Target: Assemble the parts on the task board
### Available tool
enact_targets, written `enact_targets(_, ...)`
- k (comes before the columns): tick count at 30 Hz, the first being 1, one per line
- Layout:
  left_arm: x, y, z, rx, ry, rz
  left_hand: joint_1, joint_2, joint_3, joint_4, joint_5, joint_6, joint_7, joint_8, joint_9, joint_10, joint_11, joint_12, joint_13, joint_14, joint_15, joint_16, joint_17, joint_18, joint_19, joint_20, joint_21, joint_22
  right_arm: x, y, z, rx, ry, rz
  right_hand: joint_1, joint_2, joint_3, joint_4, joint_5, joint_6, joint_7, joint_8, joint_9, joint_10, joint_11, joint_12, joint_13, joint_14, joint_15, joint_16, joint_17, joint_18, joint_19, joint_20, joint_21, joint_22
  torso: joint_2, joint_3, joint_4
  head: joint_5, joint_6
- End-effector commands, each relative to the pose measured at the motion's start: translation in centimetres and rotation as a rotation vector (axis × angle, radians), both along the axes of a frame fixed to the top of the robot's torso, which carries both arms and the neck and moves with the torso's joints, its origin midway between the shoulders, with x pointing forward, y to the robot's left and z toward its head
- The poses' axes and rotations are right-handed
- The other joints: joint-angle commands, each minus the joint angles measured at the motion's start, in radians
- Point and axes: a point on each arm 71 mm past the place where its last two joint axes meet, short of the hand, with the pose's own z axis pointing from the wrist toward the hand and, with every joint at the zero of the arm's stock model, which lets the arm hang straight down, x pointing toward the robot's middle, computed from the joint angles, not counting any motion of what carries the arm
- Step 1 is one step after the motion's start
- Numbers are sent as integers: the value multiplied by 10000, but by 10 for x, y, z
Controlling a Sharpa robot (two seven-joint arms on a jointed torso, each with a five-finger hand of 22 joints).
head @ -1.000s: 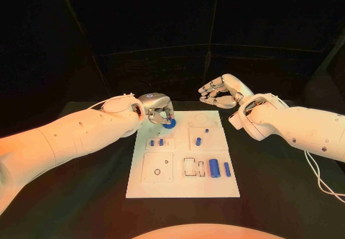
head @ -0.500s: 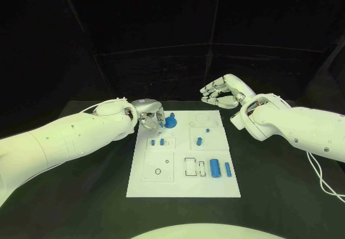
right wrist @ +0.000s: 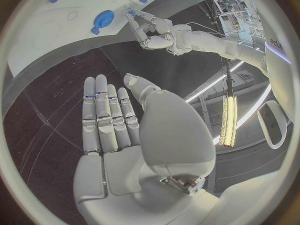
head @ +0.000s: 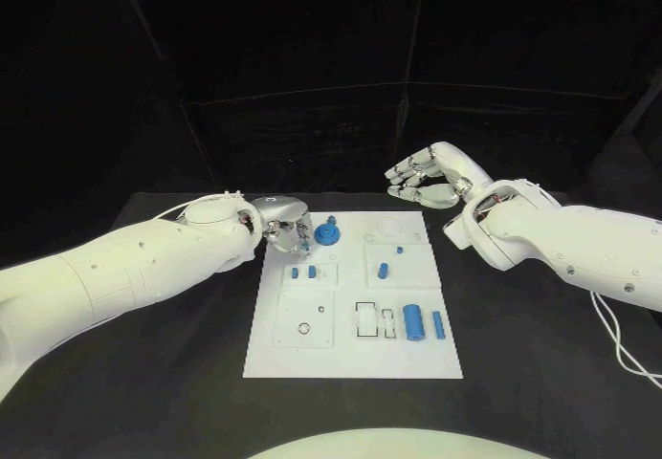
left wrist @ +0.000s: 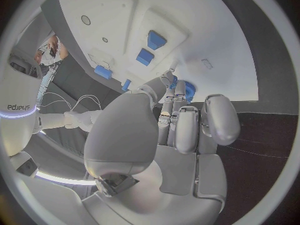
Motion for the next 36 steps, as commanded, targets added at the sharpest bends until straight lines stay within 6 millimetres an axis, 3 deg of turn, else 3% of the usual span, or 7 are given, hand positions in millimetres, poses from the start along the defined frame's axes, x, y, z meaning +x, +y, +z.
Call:
enact_targets(1,0,0,-2,86,232,33,-94,3,48,-22,39,69,-23,13,3,79,-26,-41,9,265,-65,28,-10,-162,-21,-65,36,12,0,1,2,42,-31,109,-15,71,-40,-38,23,27,61,-38,2,-20,68,-22,-17,71,28,-24,-10,15,-2,60,-48,-10,4,-7,-5,11,17)
enact_targets(27,-2,-6,-13,255,495,-135,-109,-1,53,-25,27,72,-25,8,1,81,-26,-54,9,263,-66,27,-17,-162,-24,-65,36,15,0,2,2,52,-32,129,-6,85,-38,-48,19,25,67,-39,1,-27,72,-22,-17,75,31,-54,-37,16,0,63,-75,-28,5,1,18,-16,-9)
enact_targets(36,-2,-5,-14,292,524,-96,-132,-11,55,-31,10,70,-26,0,-3,84,-25,-72,9,262,-66,31,-13,-160,-31,-65,30,12,0,2,1,46,-21,119,-6,85,-38,-48,19,25,67,-39,1,-27,72,-22,-17,75,31,-54,-37,16,0,63,-75,-28,12,-4,-2,2,-30)
